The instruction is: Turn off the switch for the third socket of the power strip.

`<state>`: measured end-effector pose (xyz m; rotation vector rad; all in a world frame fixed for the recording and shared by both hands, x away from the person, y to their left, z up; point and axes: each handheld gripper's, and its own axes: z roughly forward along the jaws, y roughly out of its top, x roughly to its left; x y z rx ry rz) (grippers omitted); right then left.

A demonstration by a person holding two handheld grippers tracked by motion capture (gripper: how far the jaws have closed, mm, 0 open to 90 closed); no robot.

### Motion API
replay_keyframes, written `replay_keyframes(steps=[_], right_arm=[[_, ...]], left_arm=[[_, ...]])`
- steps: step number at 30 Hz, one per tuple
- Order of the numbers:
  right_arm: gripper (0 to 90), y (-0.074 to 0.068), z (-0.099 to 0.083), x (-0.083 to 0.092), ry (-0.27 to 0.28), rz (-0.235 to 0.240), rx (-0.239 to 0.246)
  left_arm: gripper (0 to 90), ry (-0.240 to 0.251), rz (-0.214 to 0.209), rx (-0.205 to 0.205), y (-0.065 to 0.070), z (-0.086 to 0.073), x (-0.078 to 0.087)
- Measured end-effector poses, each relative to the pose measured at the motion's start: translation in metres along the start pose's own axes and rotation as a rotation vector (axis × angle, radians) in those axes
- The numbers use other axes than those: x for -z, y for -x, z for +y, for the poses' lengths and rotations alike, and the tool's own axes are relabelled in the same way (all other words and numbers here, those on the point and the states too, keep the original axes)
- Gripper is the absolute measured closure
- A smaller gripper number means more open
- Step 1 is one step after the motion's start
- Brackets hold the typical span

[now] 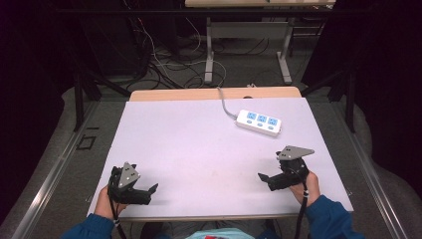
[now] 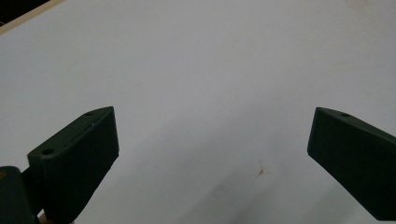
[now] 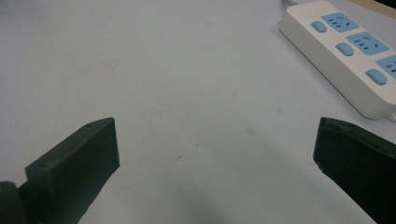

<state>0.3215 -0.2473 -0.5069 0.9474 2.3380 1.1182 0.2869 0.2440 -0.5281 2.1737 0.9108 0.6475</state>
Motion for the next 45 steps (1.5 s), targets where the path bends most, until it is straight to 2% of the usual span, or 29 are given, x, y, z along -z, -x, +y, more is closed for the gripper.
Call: replay_keyframes(steps=[1,11,21,24,26,33,38,45], right_arm=[[0.0,-0.001,-0.001,0.000,0.012,-0.003,-0.003],[0.0,-0.005,-0.009,0.003,0.003,-0.002,0.010],[0.0,-0.010,-0.014,0.004,-0.019,-0.006,0.019],[0.0,-0.011,-0.016,0.004,-0.017,-0.005,0.018],[0.0,-0.011,-0.017,0.005,-0.024,-0.011,0.023],[0.0,-0.012,-0.020,0.006,-0.017,-0.007,0.029],[0.0,-0.013,-0.022,0.007,-0.043,-0.001,0.028],[0.0,-0.014,-0.022,0.005,-0.035,-0.006,0.033]], left_arm=[[2.0,-0.001,0.000,-0.001,0.000,0.000,0.000],[2.0,-0.001,0.000,-0.001,0.000,0.000,0.000],[2.0,-0.003,-0.001,0.000,0.000,0.000,0.000],[2.0,-0.003,0.008,-0.012,0.000,0.000,0.000],[2.0,-0.002,-0.002,0.000,0.001,0.000,-0.001],[2.0,-0.006,-0.005,-0.004,0.000,0.000,-0.001],[2.0,-0.007,-0.005,-0.005,0.000,0.000,-0.001],[2.0,-0.006,0.001,-0.011,0.000,0.000,-0.001]])
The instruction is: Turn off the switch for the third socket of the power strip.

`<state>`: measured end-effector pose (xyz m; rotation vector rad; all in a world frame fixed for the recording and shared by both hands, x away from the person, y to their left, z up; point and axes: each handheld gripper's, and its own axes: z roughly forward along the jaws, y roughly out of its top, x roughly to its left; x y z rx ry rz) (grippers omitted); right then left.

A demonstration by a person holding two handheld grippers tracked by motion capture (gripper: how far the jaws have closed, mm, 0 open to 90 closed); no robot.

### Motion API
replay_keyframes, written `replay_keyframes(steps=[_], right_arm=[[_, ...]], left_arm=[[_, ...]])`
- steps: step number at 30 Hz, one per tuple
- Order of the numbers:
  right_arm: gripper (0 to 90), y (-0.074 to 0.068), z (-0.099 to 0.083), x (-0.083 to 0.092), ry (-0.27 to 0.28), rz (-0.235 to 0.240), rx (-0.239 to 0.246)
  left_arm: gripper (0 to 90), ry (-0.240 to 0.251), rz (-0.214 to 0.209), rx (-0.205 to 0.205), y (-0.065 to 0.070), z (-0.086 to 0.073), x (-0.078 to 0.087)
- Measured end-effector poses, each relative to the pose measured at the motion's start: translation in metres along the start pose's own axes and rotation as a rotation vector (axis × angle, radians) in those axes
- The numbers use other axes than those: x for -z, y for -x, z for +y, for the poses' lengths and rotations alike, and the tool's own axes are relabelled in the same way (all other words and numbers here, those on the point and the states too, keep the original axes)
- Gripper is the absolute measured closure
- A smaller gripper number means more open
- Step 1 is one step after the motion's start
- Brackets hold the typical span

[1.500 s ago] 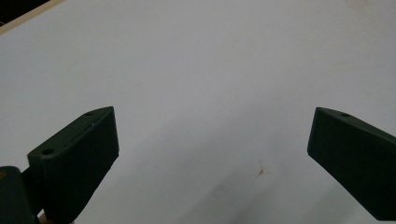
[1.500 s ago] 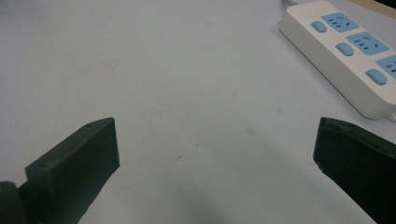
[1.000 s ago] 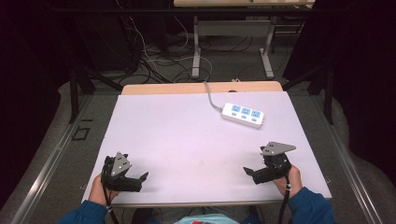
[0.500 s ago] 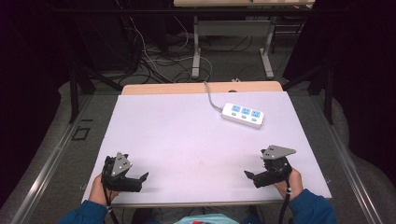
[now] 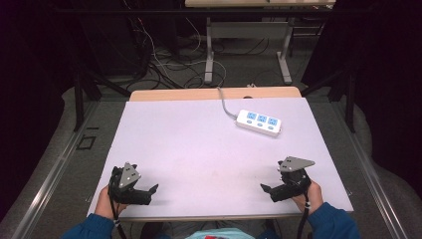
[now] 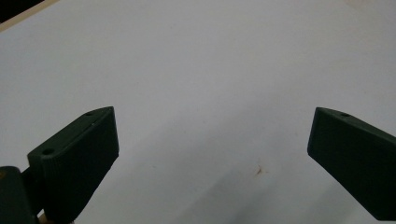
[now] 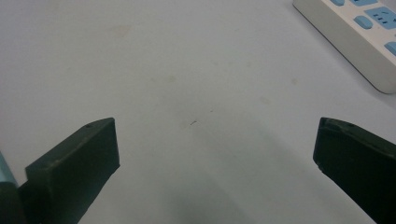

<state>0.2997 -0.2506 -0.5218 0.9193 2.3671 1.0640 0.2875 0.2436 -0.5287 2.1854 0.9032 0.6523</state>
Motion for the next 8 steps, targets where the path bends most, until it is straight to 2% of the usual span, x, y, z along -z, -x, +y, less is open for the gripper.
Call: replay_keyframes(steps=[2,3,8], right_arm=[[0.0,-0.0004,0.0000,-0.0002,-0.001,0.003,-0.004],[0.0,0.0007,0.0002,-0.0010,-0.001,0.006,0.009],[0.0,0.0000,-0.0004,-0.0007,0.001,0.005,-0.004]], left_arm=[[2.0,0.004,-0.001,0.001,0.0003,-0.0001,-0.0006],[2.0,0.005,-0.009,0.008,0.0007,-0.0002,-0.0009],[2.0,0.005,-0.010,0.005,0.0006,0.0004,-0.0019]])
